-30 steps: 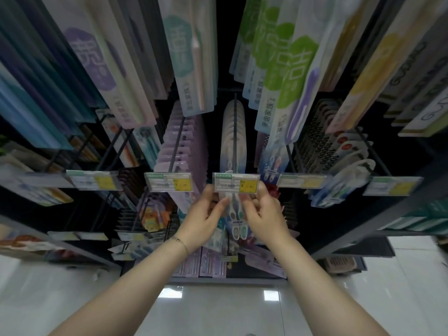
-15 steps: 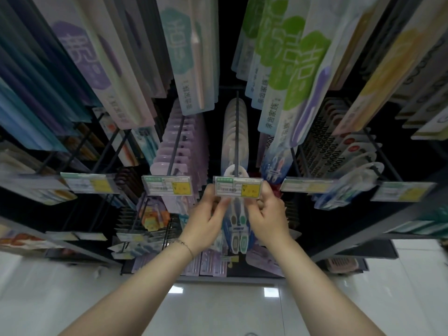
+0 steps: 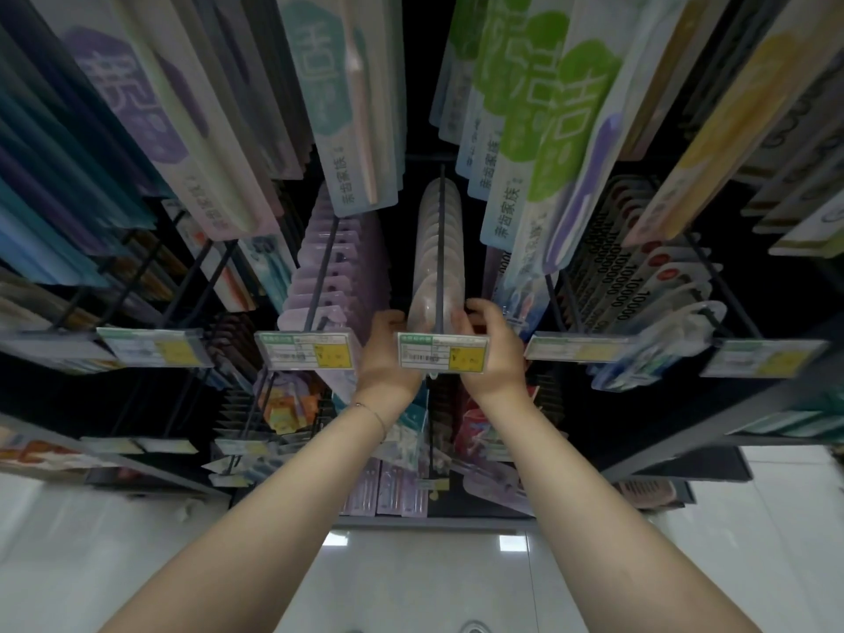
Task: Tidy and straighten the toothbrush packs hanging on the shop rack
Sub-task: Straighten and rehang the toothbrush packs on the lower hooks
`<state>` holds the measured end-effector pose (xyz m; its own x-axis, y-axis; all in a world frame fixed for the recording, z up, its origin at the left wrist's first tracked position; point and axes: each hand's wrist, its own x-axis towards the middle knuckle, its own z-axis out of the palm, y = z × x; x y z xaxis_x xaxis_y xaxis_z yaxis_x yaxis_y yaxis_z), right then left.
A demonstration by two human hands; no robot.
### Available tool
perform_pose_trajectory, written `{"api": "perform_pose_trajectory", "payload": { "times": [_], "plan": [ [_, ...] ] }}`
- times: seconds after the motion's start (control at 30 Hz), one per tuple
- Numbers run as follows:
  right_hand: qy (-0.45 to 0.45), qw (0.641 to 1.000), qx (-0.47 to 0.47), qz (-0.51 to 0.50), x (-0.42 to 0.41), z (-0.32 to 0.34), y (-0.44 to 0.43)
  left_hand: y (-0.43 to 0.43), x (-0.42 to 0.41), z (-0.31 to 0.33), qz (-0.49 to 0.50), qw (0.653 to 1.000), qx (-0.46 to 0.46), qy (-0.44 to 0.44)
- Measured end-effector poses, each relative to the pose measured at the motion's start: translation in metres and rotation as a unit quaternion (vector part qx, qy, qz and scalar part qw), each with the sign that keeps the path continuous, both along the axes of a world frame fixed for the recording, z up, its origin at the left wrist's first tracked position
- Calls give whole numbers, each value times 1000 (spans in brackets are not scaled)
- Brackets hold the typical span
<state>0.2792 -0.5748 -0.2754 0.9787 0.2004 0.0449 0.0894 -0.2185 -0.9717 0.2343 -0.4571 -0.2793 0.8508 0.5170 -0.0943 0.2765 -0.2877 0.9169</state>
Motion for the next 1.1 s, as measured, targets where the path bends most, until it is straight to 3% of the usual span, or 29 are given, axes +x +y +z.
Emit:
{"api": "perform_pose_trajectory", "payload": {
  "times": [0.17,0.33,0.47,0.57,0.63,0.97,1.1],
  "plan": [
    [36,998,-35,-40,5,-22,-23,-2,-10,-15,26,999,27,12],
    [108,990,-12,-94,18,-33,-55,-29,-16,-24,-74,996,34,22],
    [209,971,-94,-69,34,-29,-76,-62,-1,-28,-86,996,7,2],
    [63,994,-28,-86,47,-19,-80,-84,16,-22,-123,992,7,-29],
    [19,996,-40,-76,54,-14,-83,-94,33,-22,-125,990,-17,-67],
    [9,997,-61,-40,80,-17,-97,-93,86,-34,-73,990,-105,-62],
    [15,999,-17,-27,83,-23,-98,-95,95,-25,-80,994,-45,-57]
  ]
}}
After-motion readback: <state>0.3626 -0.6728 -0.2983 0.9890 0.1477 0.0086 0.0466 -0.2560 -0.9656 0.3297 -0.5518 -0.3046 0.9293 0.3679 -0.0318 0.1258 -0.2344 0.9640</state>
